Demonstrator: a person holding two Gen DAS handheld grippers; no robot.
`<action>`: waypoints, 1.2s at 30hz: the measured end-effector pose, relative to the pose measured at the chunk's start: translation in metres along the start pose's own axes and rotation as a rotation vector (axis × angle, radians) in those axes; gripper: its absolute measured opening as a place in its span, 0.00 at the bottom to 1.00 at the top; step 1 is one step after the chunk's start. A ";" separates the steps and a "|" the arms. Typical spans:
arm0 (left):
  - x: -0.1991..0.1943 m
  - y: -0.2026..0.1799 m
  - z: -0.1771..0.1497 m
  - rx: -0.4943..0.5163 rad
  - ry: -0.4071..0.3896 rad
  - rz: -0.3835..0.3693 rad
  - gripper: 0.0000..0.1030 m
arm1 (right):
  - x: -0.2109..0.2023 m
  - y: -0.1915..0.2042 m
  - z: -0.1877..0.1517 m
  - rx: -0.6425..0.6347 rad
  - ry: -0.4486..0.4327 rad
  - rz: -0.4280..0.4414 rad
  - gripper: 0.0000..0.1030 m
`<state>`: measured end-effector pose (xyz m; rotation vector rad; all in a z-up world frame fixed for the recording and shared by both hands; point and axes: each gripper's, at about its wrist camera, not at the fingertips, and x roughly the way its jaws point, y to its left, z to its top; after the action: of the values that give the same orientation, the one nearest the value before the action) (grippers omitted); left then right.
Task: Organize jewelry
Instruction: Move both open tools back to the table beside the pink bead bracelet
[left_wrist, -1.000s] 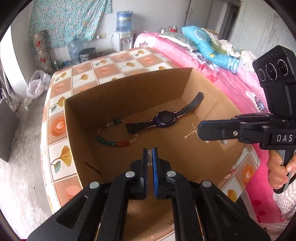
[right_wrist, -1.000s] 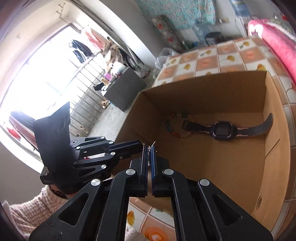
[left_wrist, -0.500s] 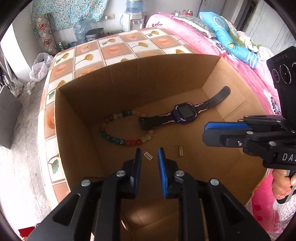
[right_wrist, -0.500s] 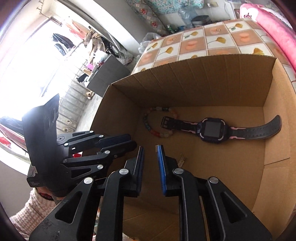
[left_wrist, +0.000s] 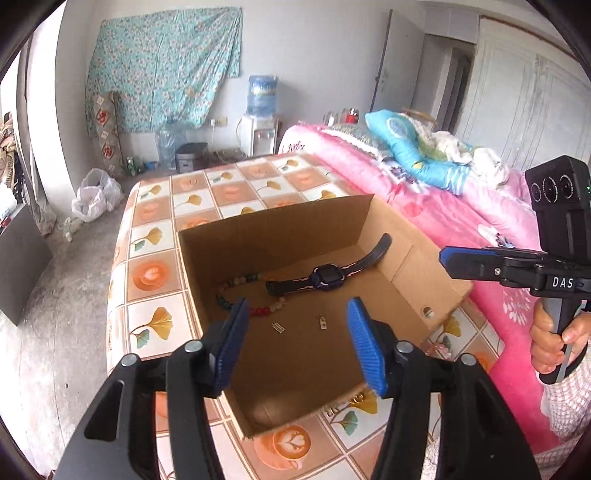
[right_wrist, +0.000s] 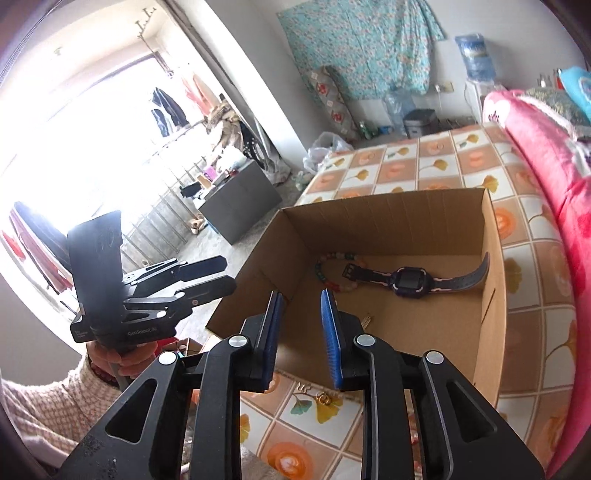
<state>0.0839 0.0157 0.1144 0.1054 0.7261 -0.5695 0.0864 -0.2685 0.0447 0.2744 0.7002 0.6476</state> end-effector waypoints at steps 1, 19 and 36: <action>-0.009 -0.004 -0.008 0.008 -0.018 -0.003 0.64 | -0.006 0.005 -0.009 -0.017 -0.010 -0.006 0.30; 0.055 -0.030 -0.146 -0.082 0.245 0.108 0.83 | 0.067 0.017 -0.137 0.021 0.236 -0.307 0.51; 0.073 -0.026 -0.156 -0.020 0.249 0.197 0.95 | 0.103 0.026 -0.145 -0.109 0.268 -0.479 0.92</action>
<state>0.0209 0.0044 -0.0473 0.2302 0.9515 -0.3632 0.0366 -0.1793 -0.1038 -0.0863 0.9449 0.2625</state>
